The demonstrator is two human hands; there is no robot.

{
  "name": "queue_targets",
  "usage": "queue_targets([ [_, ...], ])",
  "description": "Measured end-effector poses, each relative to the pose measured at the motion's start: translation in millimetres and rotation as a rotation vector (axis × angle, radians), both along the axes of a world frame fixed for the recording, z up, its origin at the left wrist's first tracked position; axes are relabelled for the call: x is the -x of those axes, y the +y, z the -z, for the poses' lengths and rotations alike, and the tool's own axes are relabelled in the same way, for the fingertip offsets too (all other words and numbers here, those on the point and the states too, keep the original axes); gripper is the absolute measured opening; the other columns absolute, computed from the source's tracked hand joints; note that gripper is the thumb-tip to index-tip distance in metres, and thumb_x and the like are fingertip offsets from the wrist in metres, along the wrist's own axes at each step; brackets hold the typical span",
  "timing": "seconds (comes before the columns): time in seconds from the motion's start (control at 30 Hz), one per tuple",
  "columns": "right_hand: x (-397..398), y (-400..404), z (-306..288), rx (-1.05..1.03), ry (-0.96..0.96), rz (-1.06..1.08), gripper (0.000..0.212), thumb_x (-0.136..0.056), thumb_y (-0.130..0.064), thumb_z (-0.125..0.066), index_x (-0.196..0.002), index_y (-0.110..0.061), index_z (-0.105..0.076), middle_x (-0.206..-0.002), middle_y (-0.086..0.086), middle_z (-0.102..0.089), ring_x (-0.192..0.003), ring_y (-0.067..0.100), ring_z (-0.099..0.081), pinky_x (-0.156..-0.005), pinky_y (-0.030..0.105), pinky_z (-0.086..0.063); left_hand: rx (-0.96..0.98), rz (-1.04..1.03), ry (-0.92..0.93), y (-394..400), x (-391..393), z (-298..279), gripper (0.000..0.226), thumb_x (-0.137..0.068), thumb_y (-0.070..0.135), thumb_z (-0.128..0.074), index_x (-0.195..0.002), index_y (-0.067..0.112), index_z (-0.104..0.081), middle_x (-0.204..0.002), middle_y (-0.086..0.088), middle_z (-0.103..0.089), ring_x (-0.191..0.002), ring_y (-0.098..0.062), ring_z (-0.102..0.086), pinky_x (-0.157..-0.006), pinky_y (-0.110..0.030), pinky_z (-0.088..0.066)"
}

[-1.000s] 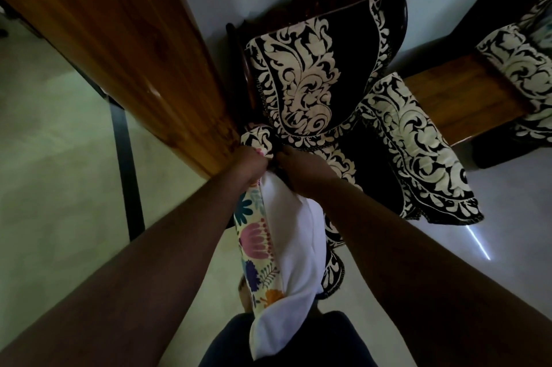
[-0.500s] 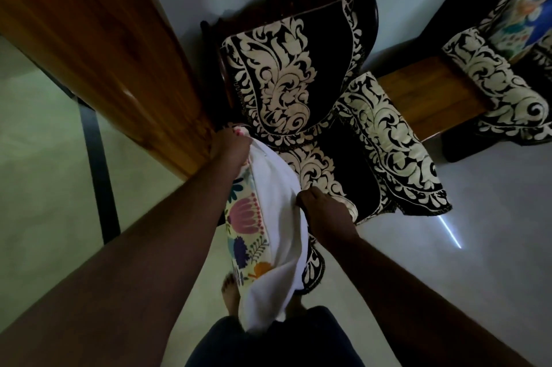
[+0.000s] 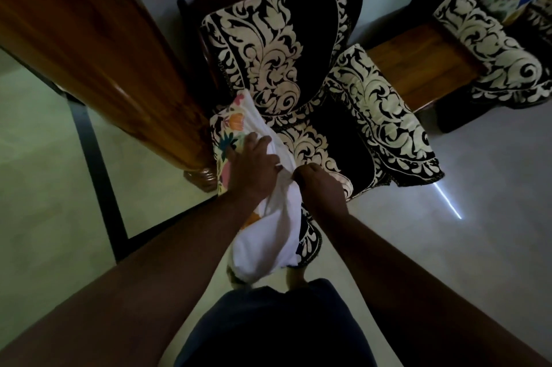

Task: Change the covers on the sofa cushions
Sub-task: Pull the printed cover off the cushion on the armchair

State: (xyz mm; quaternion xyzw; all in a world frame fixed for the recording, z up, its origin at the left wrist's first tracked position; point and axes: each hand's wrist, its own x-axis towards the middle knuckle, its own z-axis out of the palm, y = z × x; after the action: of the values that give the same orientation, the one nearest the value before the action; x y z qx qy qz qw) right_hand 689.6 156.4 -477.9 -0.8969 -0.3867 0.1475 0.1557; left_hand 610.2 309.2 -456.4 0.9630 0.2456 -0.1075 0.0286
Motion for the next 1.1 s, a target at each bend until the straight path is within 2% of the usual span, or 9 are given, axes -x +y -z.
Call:
queue_targets([
  [0.23,-5.0,-16.5,-2.4,-0.046,-0.093,0.131,0.011,-0.097,-0.023,-0.056,-0.103,-0.021,-0.065,-0.098,0.000,-0.063,-0.075,0.024,-0.066,-0.054,0.031,-0.049,0.065,0.017,0.011,-12.5,-32.6,-13.2,0.056,-0.090,0.076,-0.038,-0.115,0.040,-0.073,-0.144,0.005,-0.047,-0.139,-0.024,-0.028,-0.101,-0.057,-0.017],
  [0.33,-9.7,-14.8,-7.9,-0.050,-0.085,0.142,0.012,-0.095,-0.019,-0.058,-0.102,-0.019,-0.067,-0.097,0.002,-0.064,-0.073,0.026,-0.067,-0.055,0.031,-0.049,-0.132,0.126,0.030,-23.2,-44.3,-12.8,0.043,-0.093,0.060,-0.049,-0.118,0.032,-0.070,-0.134,-0.001,-0.051,-0.132,-0.028,-0.033,-0.105,-0.059,-0.023],
  [0.47,-10.3,-8.8,-3.5,-0.006,-0.009,0.149,0.017,-0.097,-0.020,-0.052,-0.099,-0.021,-0.069,-0.096,0.000,-0.063,-0.080,0.023,-0.065,-0.054,0.025,-0.030,-0.118,0.101,-0.104,-31.2,-59.8,-16.7,0.033,-0.099,0.045,-0.046,-0.118,0.027,-0.066,-0.127,0.001,-0.056,-0.126,-0.026,-0.041,-0.103,-0.054,-0.023],
  [0.6,5.3,-11.5,-1.0,-0.029,0.019,0.067,0.018,-0.100,-0.024,-0.048,-0.095,-0.021,-0.066,-0.093,-0.001,-0.061,-0.077,0.022,-0.064,-0.057,0.031,-0.047,-0.074,0.016,-0.286,-13.9,-68.7,-24.8,0.030,-0.102,0.042,-0.043,-0.114,0.022,-0.062,-0.119,-0.002,-0.061,-0.115,-0.027,-0.051,-0.095,-0.047,-0.033],
  [0.77,53.6,-51.7,-5.0,-0.236,0.063,-0.092,0.009,-0.095,-0.021,-0.064,-0.097,-0.022,-0.073,-0.093,-0.003,-0.068,-0.079,0.017,-0.064,-0.061,0.031,-0.052,0.225,-0.061,-0.585,14.5,-79.8,-19.0,0.038,-0.097,0.045,-0.045,-0.101,0.013,-0.064,-0.112,-0.012,-0.060,-0.103,-0.034,-0.055,-0.082,-0.049,-0.050],
  [0.87,51.6,-56.7,-0.2,-0.267,0.068,-0.017,0.007,-0.093,-0.016,-0.066,-0.094,-0.020,-0.072,-0.092,-0.002,-0.067,-0.083,0.019,-0.061,-0.063,0.027,-0.044,0.416,-0.122,-0.740,7.3,-70.5,-25.1,0.049,-0.095,0.055,-0.051,-0.110,0.010,-0.061,-0.118,-0.013,-0.057,-0.110,-0.030,-0.054,-0.091,-0.043,-0.048],
  [0.93,42.2,-56.5,-0.3,-0.263,0.077,0.032,0.012,-0.096,-0.021,-0.060,-0.098,-0.020,-0.071,-0.095,-0.002,-0.068,-0.085,0.019,-0.061,-0.064,0.027,-0.042,0.280,-0.156,-0.599,-9.5,-46.5,-32.0,0.069,-0.084,0.077,-0.052,-0.116,0.015,-0.054,-0.121,-0.010,-0.055,-0.111,-0.028,-0.052,-0.084,-0.037,-0.044],
  [1.0,35.8,-56.5,-2.7,-0.286,0.092,0.051,0.024,-0.098,-0.030,-0.049,-0.100,-0.019,-0.071,-0.095,-0.001,-0.068,-0.084,0.020,-0.062,-0.064,0.031,-0.047,0.113,-0.095,-0.281,-29.6,-16.4,-35.9,0.080,-0.075,0.091,-0.042,-0.108,0.020,-0.055,-0.108,-0.008,-0.061,-0.099,-0.029,-0.058,-0.082,-0.041,-0.043],
  [1.1,37.1,-55.8,-7.8,-0.296,0.090,0.028,0.027,-0.097,-0.034,-0.047,-0.097,-0.021,-0.071,-0.092,-0.001,-0.067,-0.080,0.020,-0.062,-0.061,0.031,-0.048,-0.007,0.028,0.003,-38.3,9.3,-32.7,0.057,-0.087,0.077,-0.040,-0.096,0.026,-0.062,-0.093,-0.002,-0.070,-0.091,-0.027,-0.064,-0.092,-0.043,-0.039],
])
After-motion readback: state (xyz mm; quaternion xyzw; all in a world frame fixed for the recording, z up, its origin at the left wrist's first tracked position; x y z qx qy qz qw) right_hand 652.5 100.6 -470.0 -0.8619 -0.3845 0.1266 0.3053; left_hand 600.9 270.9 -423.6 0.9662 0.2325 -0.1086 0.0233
